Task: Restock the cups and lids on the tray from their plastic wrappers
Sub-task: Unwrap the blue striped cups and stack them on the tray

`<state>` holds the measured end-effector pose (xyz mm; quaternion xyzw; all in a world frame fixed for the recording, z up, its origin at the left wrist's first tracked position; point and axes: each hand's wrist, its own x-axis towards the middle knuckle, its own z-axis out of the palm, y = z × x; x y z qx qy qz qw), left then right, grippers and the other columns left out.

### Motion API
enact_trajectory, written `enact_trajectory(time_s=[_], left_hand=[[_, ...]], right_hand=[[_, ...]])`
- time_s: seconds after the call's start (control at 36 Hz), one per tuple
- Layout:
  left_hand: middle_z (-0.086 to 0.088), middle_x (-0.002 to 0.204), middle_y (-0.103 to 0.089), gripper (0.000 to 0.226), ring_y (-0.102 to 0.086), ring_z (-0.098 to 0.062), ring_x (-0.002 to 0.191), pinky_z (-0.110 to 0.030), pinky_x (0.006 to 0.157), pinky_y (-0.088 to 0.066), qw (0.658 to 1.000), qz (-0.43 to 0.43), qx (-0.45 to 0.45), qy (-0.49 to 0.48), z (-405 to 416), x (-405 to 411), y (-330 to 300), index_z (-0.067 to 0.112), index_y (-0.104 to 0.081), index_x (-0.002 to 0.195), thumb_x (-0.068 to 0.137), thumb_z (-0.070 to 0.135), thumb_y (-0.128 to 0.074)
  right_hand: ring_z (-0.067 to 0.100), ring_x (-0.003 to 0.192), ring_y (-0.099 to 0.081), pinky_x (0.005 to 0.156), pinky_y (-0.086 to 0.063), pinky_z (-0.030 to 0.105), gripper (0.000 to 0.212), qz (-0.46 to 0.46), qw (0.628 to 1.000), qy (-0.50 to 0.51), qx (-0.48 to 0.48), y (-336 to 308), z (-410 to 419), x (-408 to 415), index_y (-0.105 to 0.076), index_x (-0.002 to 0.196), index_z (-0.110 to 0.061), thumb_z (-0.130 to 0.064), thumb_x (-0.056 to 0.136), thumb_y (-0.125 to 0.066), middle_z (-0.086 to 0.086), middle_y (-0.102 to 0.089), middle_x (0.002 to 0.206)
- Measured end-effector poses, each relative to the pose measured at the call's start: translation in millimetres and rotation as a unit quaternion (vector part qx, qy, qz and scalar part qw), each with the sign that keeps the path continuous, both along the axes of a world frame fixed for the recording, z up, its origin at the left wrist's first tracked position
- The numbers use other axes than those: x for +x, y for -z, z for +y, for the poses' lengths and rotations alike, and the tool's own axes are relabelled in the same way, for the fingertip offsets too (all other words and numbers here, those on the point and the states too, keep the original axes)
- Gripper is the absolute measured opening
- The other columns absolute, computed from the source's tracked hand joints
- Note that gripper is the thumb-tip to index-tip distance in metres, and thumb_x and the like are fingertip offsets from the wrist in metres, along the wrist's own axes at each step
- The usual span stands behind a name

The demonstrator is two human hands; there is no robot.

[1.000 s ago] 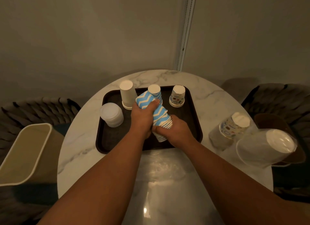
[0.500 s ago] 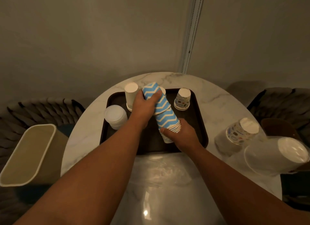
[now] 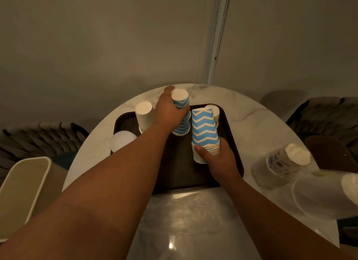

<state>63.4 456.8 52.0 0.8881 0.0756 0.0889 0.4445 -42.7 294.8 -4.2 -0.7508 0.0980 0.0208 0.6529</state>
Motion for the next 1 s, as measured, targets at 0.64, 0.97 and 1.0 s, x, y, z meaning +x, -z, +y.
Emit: enact_trajectory(time_s=[0.64,0.97,1.0], left_hand=[[-0.006,0.140,-0.053,0.069,-0.049,-0.020,0.129,-0.037,0.110,-0.039,0.997,-0.040,-0.041,-0.044,-15.6,-27.2,-3.4,0.014,-0.044,0.142,0.085,0.042,-0.071],[0.002,0.117,-0.069,0.068,-0.070,-0.015,0.103,-0.045,0.092,-0.056,0.943,0.131,-0.289,0.102,-22.9,-78.7,-1.7,0.033,-0.055,0.114,0.055,0.044,-0.088],[0.002,0.115,-0.070,0.063,-0.070,-0.016,0.101,-0.046,0.092,-0.056,0.942,0.126,-0.296,0.100,-23.0,-80.8,-1.0,0.032,-0.056,0.112,0.059,0.039,-0.088]], right_hand=[[0.011,0.096,-0.070,0.087,-0.057,0.032,0.061,0.015,0.998,-0.006,0.061,-3.5,-8.7,4.3,-0.062,0.110,-0.024,-0.045,0.056,-0.082,-0.004,-0.072,0.106],[0.007,0.096,-0.070,0.087,-0.058,0.036,0.079,0.010,0.996,-0.082,-0.014,-18.9,-2.5,-2.3,-0.061,0.118,-0.025,-0.057,0.049,-0.085,-0.006,-0.072,0.108],[0.007,0.097,-0.069,0.088,-0.058,0.035,0.074,0.006,0.996,-0.086,-0.018,-20.3,-2.5,-4.2,-0.061,0.117,-0.028,-0.053,0.052,-0.087,-0.007,-0.071,0.108]])
